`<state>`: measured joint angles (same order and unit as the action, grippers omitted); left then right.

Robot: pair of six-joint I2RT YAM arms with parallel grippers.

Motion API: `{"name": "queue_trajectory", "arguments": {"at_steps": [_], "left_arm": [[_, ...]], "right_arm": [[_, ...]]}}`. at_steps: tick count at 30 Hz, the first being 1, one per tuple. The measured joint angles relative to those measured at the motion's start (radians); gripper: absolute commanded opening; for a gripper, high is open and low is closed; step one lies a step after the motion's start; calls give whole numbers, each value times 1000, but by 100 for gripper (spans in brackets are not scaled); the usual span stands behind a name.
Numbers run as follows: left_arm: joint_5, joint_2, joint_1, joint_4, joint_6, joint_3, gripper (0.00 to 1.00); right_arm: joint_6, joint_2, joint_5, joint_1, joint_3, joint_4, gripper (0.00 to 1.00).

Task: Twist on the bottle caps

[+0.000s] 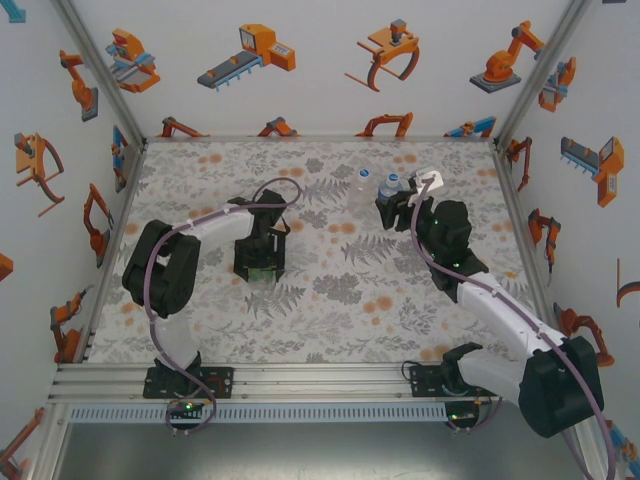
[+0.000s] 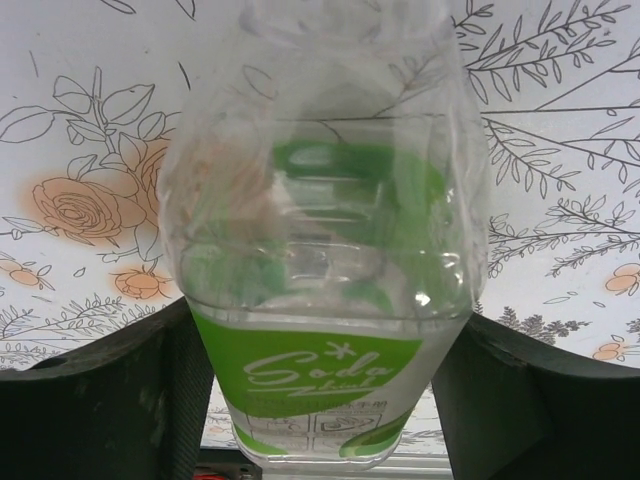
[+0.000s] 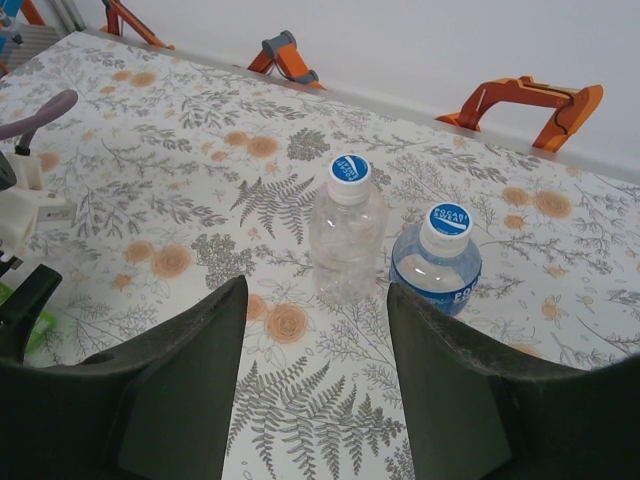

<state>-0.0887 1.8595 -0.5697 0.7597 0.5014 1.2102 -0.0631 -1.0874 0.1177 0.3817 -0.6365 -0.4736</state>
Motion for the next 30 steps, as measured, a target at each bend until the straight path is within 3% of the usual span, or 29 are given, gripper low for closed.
{"name": "queue_trajectory", "arguments": {"at_steps": [16,22,26,30], "left_arm": [[-17,-6,0,-4,-2,-2,43],[-22,-87,0,-10,-46,-2,32],[60,-200,14,-36,-106,2,23],[179,-308,54,-63,-200,61,21]], "right_arm": [[11,9,0,0,2,82,54],[11,38,-5,0,2,141,54],[7,59,-3,0,2,196,54],[-2,86,10,0,1,263,54]]}}
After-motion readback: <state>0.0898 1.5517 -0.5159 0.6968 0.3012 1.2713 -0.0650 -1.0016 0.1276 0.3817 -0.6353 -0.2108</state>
